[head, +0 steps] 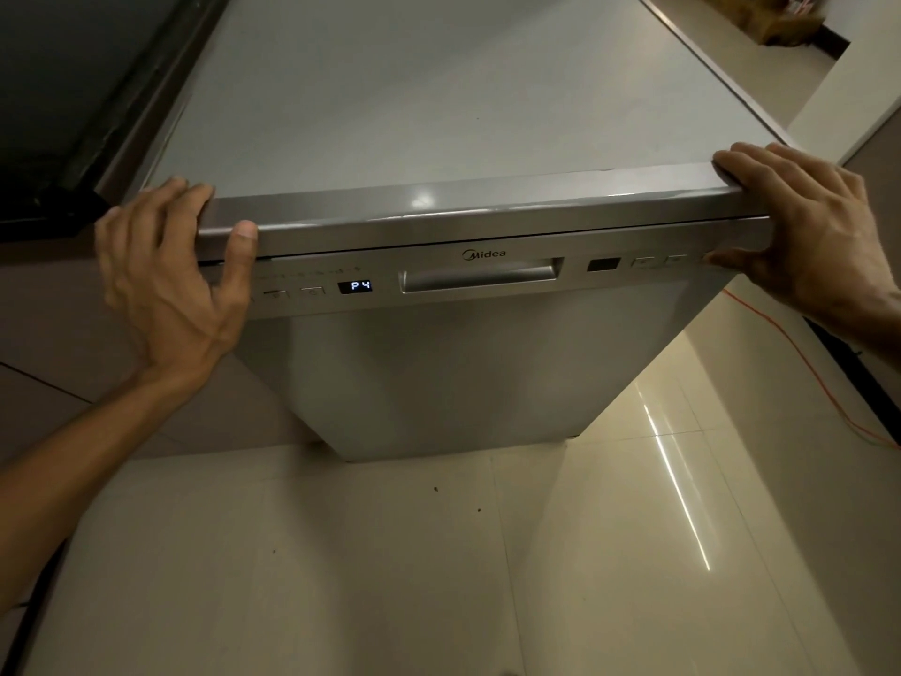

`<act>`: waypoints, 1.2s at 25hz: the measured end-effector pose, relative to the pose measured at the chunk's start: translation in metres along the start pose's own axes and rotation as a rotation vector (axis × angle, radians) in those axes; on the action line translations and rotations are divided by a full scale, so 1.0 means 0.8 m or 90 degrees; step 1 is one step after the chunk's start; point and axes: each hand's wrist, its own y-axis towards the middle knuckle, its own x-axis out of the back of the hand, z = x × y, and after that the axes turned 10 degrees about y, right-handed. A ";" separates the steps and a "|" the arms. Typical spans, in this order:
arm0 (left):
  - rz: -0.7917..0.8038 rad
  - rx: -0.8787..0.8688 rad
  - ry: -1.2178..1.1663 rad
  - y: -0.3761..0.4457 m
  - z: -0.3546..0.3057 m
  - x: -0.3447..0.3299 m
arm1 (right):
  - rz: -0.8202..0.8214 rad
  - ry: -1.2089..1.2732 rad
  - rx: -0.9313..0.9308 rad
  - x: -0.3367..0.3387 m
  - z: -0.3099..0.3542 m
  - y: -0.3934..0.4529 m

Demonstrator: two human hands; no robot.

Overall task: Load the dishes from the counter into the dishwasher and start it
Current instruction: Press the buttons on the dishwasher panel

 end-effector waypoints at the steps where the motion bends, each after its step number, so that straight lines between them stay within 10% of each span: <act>1: -0.003 -0.001 0.002 0.000 0.001 -0.001 | -0.001 0.001 -0.001 0.000 0.000 0.000; 30: 0.074 0.011 0.017 0.006 0.004 0.006 | 0.057 -0.044 -0.047 0.004 0.034 0.015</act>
